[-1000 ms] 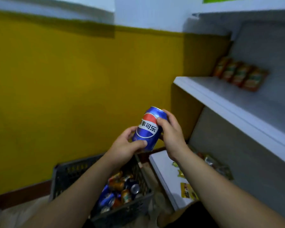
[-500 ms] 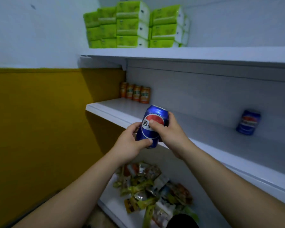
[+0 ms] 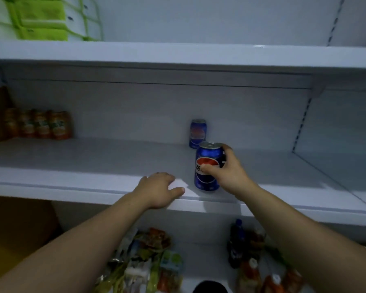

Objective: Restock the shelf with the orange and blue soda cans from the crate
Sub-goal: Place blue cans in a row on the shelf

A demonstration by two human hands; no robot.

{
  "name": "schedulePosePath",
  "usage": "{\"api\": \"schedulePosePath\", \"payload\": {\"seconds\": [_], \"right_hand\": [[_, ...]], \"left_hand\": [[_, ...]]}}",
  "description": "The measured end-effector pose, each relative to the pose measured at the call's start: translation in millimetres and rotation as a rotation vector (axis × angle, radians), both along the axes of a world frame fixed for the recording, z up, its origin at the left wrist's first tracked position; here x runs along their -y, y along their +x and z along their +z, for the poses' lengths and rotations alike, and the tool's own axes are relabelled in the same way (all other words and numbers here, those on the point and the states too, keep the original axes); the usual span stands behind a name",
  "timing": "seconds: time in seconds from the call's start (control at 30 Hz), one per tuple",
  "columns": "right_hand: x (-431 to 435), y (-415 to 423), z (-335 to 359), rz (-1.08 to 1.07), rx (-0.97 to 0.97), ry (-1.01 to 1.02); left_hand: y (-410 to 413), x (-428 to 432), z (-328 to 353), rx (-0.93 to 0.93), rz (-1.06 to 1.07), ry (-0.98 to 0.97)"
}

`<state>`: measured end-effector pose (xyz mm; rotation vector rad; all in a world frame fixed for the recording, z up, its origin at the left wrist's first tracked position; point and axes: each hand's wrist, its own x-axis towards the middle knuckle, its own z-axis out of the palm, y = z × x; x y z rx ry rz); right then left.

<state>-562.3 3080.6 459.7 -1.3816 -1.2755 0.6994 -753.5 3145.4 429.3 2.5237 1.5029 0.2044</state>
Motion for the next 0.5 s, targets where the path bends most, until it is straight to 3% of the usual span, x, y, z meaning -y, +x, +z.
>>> {"api": "schedulePosePath", "payload": {"seconds": [0.3, 0.5], "right_hand": [[-40.8, 40.9, -17.4, 0.008, 0.049, 0.048], [-91.1, 56.4, -15.7, -0.004, 0.129, 0.06]], "left_hand": [[8.6, -38.2, 7.3, -0.163, 0.119, -0.032], [3.0, -46.3, -3.7, -0.15, 0.157, -0.048]]}}
